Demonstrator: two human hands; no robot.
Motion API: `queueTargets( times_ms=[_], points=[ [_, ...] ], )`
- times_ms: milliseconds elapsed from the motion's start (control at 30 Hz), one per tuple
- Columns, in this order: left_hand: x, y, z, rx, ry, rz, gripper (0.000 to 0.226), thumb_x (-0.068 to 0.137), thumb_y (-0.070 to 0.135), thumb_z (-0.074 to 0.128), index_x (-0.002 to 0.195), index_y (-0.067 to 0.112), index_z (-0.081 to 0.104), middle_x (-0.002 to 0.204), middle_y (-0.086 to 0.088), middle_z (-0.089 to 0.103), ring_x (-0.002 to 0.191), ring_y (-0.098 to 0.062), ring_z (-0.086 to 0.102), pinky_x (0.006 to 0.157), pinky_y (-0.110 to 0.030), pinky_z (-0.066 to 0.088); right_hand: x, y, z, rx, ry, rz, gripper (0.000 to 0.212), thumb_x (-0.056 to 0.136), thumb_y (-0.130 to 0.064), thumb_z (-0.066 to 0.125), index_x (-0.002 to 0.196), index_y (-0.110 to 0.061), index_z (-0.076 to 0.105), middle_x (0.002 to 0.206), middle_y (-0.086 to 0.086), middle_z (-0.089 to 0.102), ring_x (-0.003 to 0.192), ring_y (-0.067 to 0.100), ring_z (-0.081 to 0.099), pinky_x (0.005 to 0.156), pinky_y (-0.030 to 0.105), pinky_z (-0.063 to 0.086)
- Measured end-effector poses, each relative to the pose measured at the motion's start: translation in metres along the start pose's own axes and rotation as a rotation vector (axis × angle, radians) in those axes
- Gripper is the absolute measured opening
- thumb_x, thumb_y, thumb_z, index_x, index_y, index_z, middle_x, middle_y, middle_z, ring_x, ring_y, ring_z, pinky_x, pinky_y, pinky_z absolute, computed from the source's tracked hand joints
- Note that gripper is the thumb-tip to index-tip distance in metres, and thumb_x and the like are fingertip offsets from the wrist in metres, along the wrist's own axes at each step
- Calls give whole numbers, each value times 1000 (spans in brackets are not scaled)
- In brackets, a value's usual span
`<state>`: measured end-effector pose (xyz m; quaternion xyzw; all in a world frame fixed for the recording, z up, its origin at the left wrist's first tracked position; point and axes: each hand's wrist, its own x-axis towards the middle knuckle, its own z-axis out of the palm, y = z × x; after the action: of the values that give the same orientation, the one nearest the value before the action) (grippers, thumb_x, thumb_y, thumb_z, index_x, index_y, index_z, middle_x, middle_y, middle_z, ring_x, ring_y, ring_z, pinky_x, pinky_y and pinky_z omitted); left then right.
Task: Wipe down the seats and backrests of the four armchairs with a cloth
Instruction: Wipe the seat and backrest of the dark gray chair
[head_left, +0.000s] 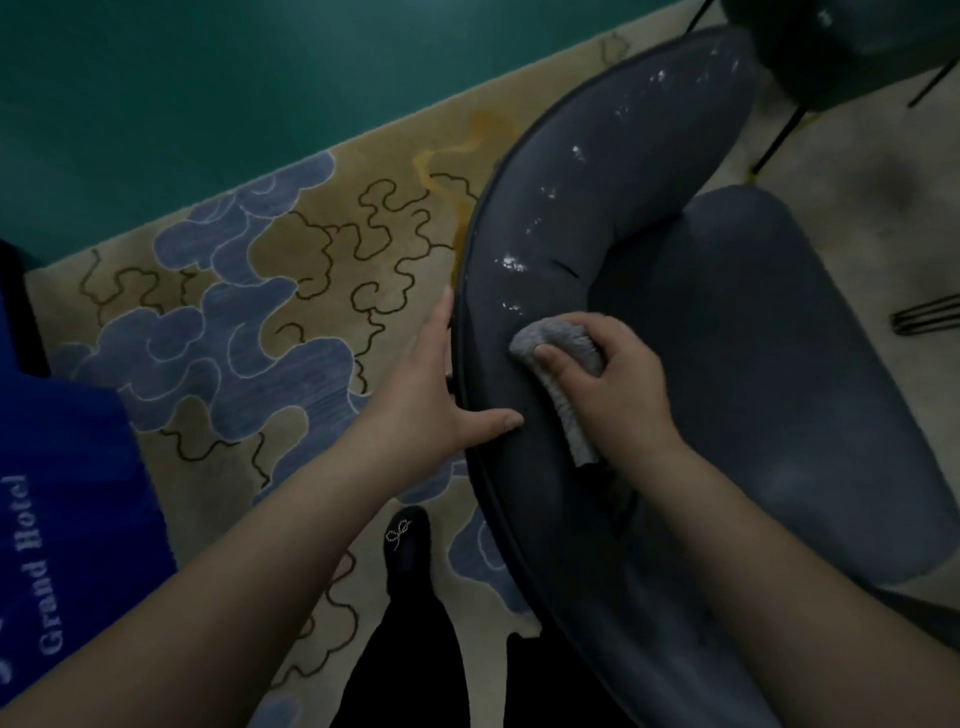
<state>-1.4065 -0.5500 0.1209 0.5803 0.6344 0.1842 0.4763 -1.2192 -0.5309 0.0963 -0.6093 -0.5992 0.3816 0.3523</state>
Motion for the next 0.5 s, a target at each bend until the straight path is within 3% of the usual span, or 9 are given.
queueTargets(
  times_ms=[67, 133, 233, 367, 500],
  points=[
    [9, -1, -7, 40, -45, 19, 127, 58, 45, 86, 152, 38, 0, 150, 20, 30, 130, -1, 37, 104, -24, 38, -1, 1, -1, 32, 62, 75, 17, 81, -33, 71, 89, -44, 60, 98, -13, 64, 93, 0, 60, 86, 27, 50],
    [14, -3, -12, 65, -75, 30, 130, 57, 46, 86, 152, 36, -2, 151, 17, 29, 132, -1, 34, 103, -21, 34, -4, -8, 9, 81, 63, 80, 16, 77, -40, 71, 91, -42, 62, 96, -16, 65, 92, -2, 61, 82, 18, 48],
    [19, -4, -14, 65, -132, 51, 132, 58, 43, 88, 152, 35, -5, 153, 11, 29, 136, -7, 33, 111, -32, 35, -8, -17, 22, 30, 69, 40, 20, 74, -44, 71, 89, -50, 60, 96, -18, 63, 93, -5, 59, 81, 13, 46],
    [22, -2, -13, 62, -139, 59, 139, 56, 40, 89, 151, 33, -12, 155, 12, 20, 137, -8, 31, 112, -34, 35, -3, -9, 12, 10, 242, 176, 17, 80, -32, 72, 90, -41, 62, 98, -13, 64, 94, -1, 59, 88, 26, 49],
    [29, -5, -17, 25, -185, 48, 143, 55, 38, 91, 150, 34, -16, 153, 10, 26, 135, -10, 36, 109, -37, 39, -1, -20, 27, 102, 210, 134, 21, 75, -40, 72, 94, -37, 64, 96, -15, 66, 92, -2, 61, 80, 13, 46]
  ],
)
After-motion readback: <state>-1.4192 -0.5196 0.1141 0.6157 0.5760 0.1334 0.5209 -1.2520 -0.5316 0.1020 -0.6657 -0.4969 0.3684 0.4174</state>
